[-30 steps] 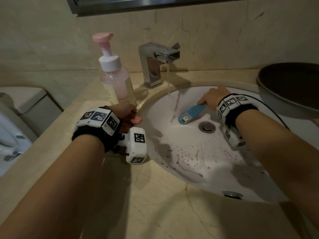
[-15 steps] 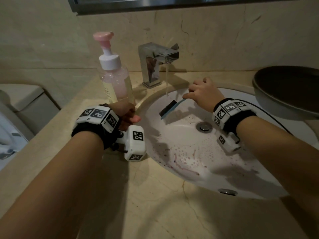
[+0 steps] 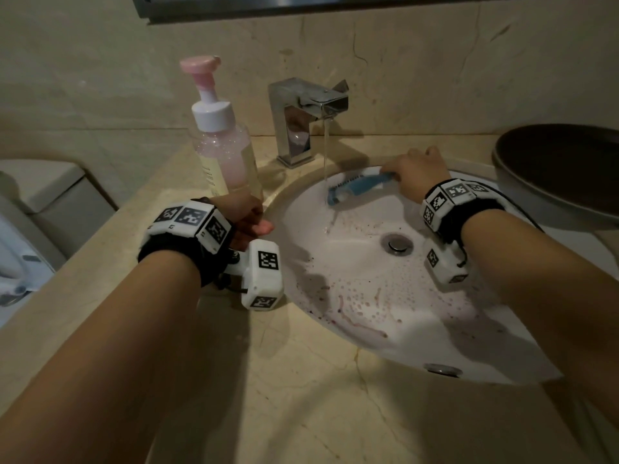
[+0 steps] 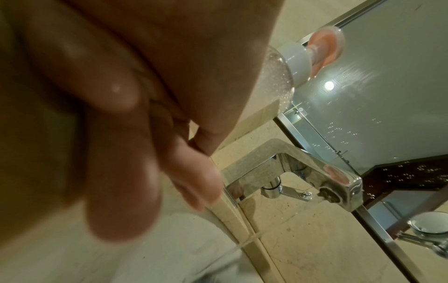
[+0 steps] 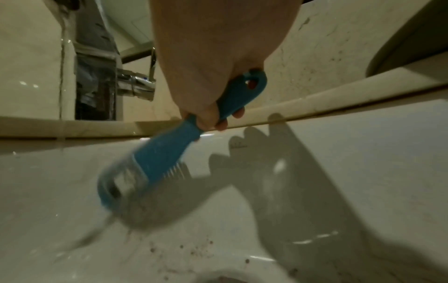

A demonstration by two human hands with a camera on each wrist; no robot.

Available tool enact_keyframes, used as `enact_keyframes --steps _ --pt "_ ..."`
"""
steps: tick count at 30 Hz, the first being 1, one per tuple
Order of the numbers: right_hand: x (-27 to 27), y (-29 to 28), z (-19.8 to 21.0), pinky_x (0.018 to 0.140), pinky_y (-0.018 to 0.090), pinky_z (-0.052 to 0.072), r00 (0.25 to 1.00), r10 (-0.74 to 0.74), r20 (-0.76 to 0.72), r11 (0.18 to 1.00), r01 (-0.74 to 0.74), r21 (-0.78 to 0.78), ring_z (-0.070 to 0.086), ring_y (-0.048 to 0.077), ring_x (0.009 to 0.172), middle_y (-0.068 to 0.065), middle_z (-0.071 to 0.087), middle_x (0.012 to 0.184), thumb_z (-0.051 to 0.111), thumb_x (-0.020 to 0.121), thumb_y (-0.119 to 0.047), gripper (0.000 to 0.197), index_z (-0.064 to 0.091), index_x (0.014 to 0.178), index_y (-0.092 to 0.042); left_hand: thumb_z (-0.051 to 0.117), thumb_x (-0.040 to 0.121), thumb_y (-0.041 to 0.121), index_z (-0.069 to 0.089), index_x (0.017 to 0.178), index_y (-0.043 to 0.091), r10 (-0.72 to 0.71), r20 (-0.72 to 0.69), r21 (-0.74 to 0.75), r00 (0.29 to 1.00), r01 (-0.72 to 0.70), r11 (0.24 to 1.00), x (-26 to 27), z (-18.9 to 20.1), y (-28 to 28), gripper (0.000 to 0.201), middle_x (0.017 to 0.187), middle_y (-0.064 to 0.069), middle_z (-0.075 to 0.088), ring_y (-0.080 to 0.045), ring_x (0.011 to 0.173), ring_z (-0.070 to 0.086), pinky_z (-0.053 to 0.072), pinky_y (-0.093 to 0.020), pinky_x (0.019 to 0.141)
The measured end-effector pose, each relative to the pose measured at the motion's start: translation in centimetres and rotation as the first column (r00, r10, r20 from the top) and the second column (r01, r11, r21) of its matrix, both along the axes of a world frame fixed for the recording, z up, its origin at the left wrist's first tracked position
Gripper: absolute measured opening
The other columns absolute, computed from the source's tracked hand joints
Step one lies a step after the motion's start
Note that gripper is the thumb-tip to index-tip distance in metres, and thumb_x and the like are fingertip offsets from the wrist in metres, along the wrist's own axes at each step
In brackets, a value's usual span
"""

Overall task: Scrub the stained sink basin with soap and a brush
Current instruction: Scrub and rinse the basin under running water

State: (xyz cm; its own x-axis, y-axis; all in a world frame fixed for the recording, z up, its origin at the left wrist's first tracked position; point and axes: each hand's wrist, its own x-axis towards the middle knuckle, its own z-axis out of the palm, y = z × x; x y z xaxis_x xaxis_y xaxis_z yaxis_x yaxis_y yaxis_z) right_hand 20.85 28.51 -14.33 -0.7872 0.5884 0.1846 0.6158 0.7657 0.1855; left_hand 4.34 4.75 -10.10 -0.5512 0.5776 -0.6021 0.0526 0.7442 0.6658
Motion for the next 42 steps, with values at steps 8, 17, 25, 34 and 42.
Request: enact_keyframes --steps 8,17,25,34,42 --pt "0.4 0.9 -0.1 0.097 0.041 0.027 0.997 0.008 0.074 0.996 -0.001 -0.089 0.050 0.028 0.106 0.004 0.063 0.108 0.038 0.098 -0.011 0.038 0.061 0.118 -0.033 0.029 0.094 0.025 0.039 0.066 0.014 0.009 -0.014 0.022 1.000 -0.009 1.000 0.2 0.0 0.0 0.032 0.030 0.004 0.039 -0.008 0.026 0.024 0.020 -0.007 0.034" --pt "-0.3 0.1 -1.1 0.103 0.042 0.024 0.994 -0.005 0.109 0.984 0.025 -0.179 0.050 0.025 0.115 0.001 0.061 0.122 0.036 0.097 -0.009 0.041 0.059 0.123 -0.031 0.027 0.094 0.024 0.036 0.061 0.015 0.004 0.032 0.012 0.999 -0.004 1.000 0.0 0.1 0.0 0.036 0.030 0.004 0.038 -0.008 0.021 0.022 0.019 -0.005 0.034" --pt "-0.9 0.0 -0.3 0.103 0.038 0.022 0.989 0.007 -0.147 0.950 -0.053 -0.309 0.046 0.028 0.122 0.004 0.060 0.127 0.038 0.098 -0.015 0.038 0.057 0.128 -0.029 0.029 0.094 0.024 0.038 0.063 0.015 0.027 -0.001 0.027 1.000 -0.027 0.999 0.2 0.1 0.0 0.034 0.028 0.004 0.039 -0.008 0.020 0.022 0.020 -0.005 0.034" --pt "-1.2 -0.2 -1.6 0.105 0.045 0.021 0.985 -0.027 0.168 0.945 0.080 -0.318 0.048 0.021 0.092 0.000 0.066 0.109 0.043 0.091 -0.003 0.039 0.068 0.108 -0.028 0.029 0.095 0.024 0.038 0.066 0.014 0.021 0.015 0.016 1.000 -0.021 1.000 0.1 0.0 0.0 0.031 0.029 0.005 0.040 -0.007 0.021 0.024 0.020 -0.005 0.034" --pt "-1.2 -0.1 -0.8 0.104 0.041 0.022 0.984 -0.011 -0.176 0.935 -0.053 -0.350 0.046 0.031 0.121 0.004 0.062 0.123 0.038 0.098 -0.015 0.038 0.060 0.125 -0.030 0.029 0.094 0.025 0.037 0.061 0.015 0.011 0.013 0.004 1.000 -0.011 1.000 0.1 0.0 0.0 0.036 0.031 0.004 0.038 -0.008 0.029 0.024 0.019 -0.007 0.033"
